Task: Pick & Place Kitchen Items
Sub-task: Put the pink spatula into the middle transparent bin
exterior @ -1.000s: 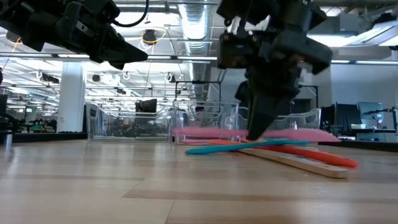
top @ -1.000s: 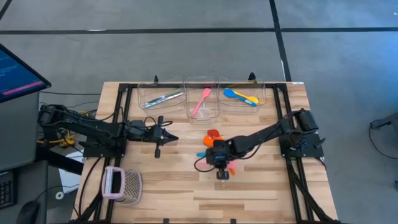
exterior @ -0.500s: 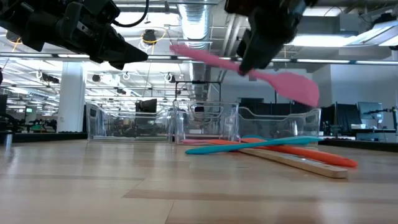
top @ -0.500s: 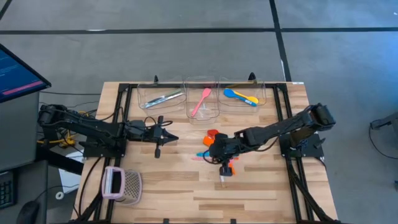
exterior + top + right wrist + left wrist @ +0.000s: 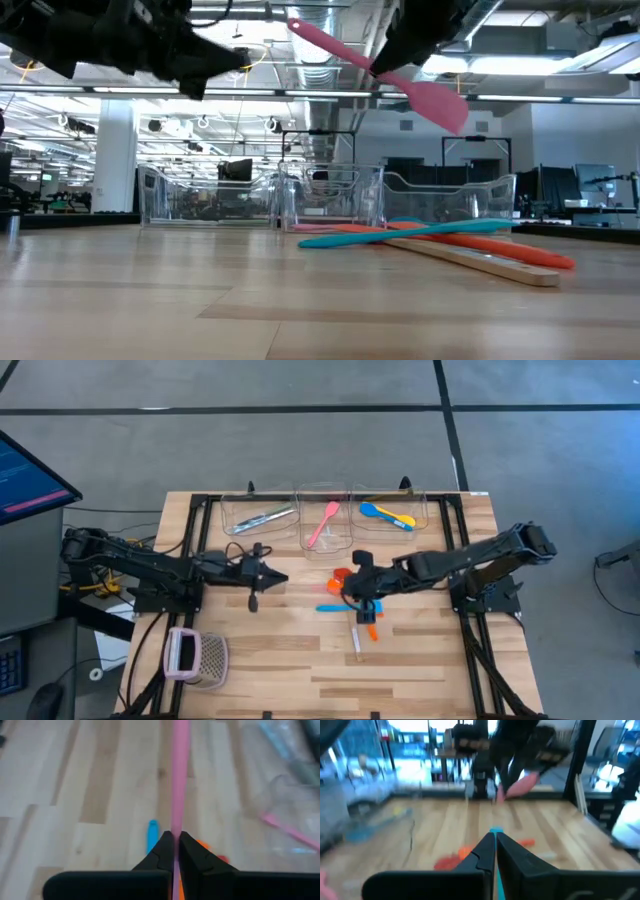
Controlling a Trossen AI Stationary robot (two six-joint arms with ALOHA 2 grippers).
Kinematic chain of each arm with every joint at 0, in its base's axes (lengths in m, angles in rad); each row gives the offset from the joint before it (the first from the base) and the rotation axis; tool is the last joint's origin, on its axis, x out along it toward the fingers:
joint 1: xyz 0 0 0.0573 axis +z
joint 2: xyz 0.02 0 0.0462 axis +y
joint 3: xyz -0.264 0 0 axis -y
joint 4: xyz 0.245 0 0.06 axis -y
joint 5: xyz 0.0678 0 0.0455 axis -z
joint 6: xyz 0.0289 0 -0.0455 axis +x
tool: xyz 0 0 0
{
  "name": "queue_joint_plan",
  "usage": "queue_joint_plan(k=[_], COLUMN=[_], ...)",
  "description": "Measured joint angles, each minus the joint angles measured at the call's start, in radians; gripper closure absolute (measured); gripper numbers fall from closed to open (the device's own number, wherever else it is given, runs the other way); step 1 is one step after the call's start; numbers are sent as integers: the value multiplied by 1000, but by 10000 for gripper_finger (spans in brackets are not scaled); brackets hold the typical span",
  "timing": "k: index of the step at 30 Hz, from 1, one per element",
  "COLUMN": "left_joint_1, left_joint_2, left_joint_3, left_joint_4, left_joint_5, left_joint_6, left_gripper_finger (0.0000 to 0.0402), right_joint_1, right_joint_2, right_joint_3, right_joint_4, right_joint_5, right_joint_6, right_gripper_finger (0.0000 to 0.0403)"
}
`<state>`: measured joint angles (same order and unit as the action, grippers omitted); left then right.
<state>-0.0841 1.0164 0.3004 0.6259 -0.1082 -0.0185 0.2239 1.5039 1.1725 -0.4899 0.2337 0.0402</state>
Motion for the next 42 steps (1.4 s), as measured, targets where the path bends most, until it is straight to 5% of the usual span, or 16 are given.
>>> queue_joint_plan(k=[8,15,24,42], left_joint_1=[24,41,42,58], left_joint_2=[9,170,344,493], left_joint_3=[28,137,243,287], left_joint_4=[104,207,279,427], left_joint_5=[2,-27,-36,-75], left_joint_6=[43,31,-2,-69], left_gripper_finger=[325,273,271,274], right_joint_1=[-50,-85,-79,-79], right_joint_2=[-43,-51,-50,-50], right_joint_3=[0,1,1,1], right_joint_4=[8,23,44,110], right_joint_5=[36,113,242,238], right_joint_6=[-105,-147,-172,-208], right_gripper_finger=[402,402,402,403])
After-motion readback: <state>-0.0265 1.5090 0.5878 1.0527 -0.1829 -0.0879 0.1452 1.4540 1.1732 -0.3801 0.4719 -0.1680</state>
